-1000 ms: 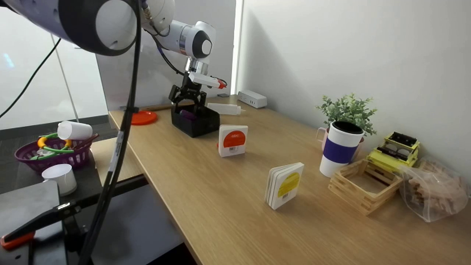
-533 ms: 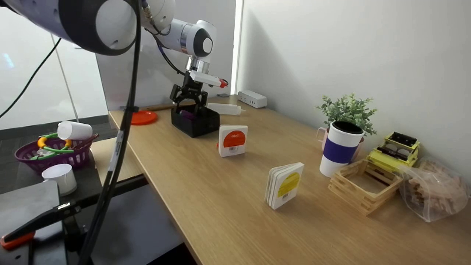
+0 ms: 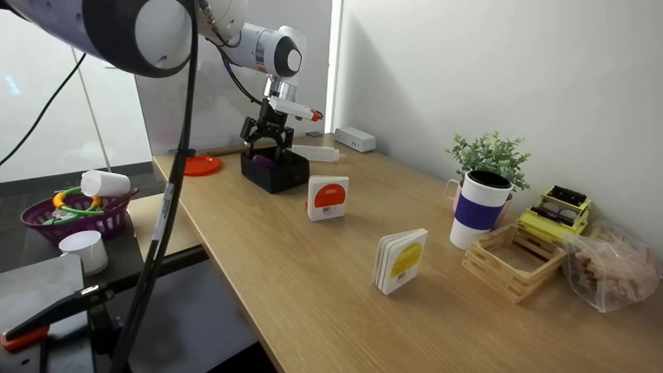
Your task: Remove the things from the black box and put them on the table
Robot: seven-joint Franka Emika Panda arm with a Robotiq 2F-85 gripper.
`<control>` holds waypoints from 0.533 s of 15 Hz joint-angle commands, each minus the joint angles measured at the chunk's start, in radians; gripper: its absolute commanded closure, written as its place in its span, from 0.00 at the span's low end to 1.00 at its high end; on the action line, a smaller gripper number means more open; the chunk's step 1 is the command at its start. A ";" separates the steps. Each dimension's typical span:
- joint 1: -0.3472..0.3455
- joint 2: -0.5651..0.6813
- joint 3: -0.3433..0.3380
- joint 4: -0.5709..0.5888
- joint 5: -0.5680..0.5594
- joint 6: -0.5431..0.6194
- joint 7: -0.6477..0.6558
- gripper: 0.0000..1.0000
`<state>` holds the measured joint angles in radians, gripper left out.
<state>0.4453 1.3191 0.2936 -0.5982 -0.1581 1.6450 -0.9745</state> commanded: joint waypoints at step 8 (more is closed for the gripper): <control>0.036 -0.002 -0.069 0.001 -0.104 0.083 0.020 0.00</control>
<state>0.4531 1.3193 0.2760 -0.5971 -0.1990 1.6777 -0.9667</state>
